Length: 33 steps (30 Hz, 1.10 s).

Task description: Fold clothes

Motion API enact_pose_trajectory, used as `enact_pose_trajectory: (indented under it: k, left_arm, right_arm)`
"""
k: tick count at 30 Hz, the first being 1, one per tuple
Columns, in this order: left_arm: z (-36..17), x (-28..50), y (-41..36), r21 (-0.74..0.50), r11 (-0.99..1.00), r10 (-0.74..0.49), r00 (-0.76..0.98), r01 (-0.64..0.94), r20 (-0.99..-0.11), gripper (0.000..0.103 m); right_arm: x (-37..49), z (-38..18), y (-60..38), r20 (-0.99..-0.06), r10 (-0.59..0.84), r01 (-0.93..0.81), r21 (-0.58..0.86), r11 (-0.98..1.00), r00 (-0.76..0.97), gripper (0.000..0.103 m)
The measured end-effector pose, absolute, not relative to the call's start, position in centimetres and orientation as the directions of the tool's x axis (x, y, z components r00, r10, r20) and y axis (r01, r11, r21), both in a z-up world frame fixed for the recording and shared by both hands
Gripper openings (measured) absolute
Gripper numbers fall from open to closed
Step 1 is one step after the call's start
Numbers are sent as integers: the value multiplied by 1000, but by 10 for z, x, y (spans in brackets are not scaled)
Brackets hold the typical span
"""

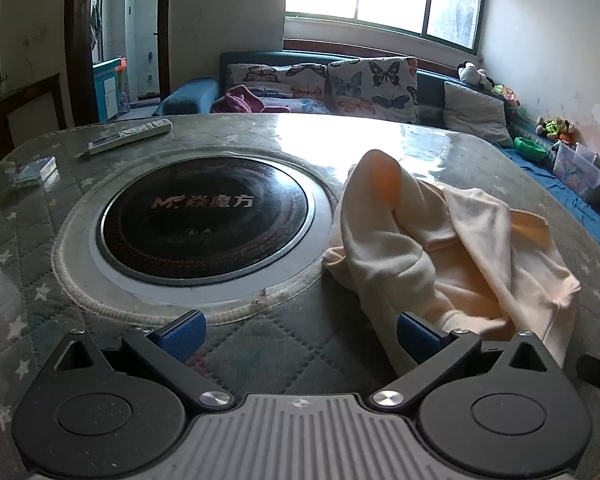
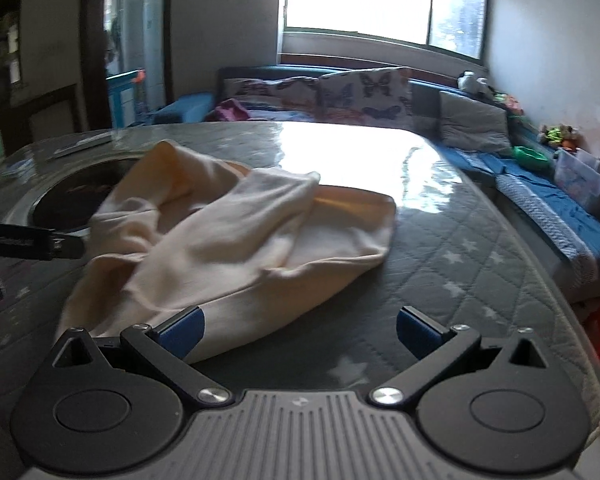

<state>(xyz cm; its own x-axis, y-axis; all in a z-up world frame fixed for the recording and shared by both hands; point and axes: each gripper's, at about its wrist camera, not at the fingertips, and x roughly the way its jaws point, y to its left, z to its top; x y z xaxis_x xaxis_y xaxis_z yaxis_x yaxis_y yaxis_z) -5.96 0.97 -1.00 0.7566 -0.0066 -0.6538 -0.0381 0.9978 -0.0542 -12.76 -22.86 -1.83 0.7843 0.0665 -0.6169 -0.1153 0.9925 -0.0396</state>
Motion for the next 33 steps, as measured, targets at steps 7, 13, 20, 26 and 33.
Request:
enact_pose_trajectory:
  k: [7,13,20,26,33]
  left_arm:
    - [-10,-69,7,-25,999,8,754,-33,-657,103]
    - [-10,-74,1,-4,1000,12,752,-19,-659,103]
    - [-11,-77,-5,20,1000,17,751,-6,-660,103]
    - [-11,-77,-7,32,999,21,749,1,-662,103]
    - [-12,-76,-10,43,999,19,747,13,-664,103]
  right_arm:
    - [-138,-21,-216,-625,102,-161,-39,986,774,103]
    - [-142,-21,-213,-628,116,-171,-28,985,769,103]
    - [-143,-23,-208,-630,132,-188,-22,982,765,103]
    - [-144,-23,-204,-632,140,-200,-24,980,762,103]
    - [-143,-23,-201,-633,149,-206,-17,978,760,103]
